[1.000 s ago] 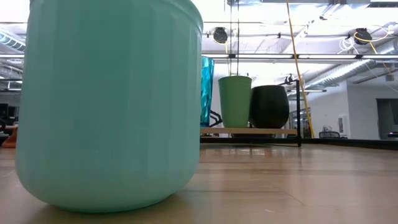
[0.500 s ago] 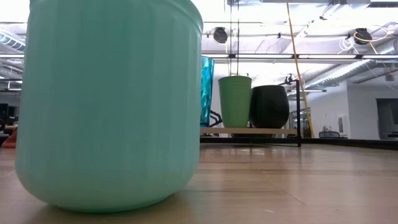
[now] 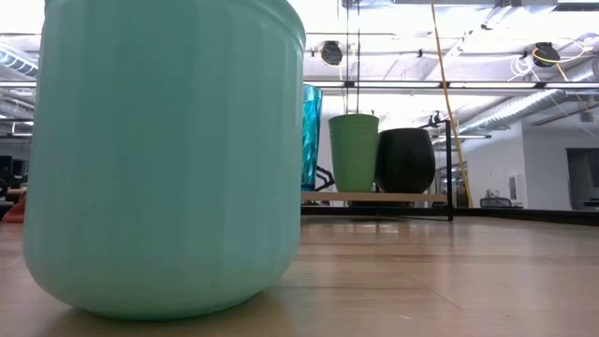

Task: Stack small to large cups/mugs on shelf
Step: Put the blue mug on the shelf

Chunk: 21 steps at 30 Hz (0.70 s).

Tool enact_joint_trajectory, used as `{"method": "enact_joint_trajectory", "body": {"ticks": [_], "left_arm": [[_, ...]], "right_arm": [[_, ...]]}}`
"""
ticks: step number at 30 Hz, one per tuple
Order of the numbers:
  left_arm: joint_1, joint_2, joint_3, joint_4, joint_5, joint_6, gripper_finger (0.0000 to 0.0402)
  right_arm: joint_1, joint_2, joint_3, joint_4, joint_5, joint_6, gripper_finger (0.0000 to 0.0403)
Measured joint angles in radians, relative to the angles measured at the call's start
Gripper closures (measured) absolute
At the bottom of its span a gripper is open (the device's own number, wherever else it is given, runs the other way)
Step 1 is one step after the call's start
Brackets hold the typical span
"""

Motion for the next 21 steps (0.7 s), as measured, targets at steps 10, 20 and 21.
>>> {"method": "enact_joint_trajectory", "body": {"ticks": [10,20,21], "left_arm": [[0.0,0.0,-0.006,0.037,-0.001,-0.001,0.0158],[0.0,0.0,-0.006,0.036,0.0,-0.009,0.0158],[0.0,0.0,-0.006,0.035,0.0,-0.012,0.0158]], "right_arm": [[0.021,0.145,0.132,-0.31,-0.093,0.113,0.0307],[0.032,0.247,0.131,-0.529,-0.265,0.278,0.0307],[0.036,0.258,0.131,-0.526,-0.266,0.283,0.0307]]}}
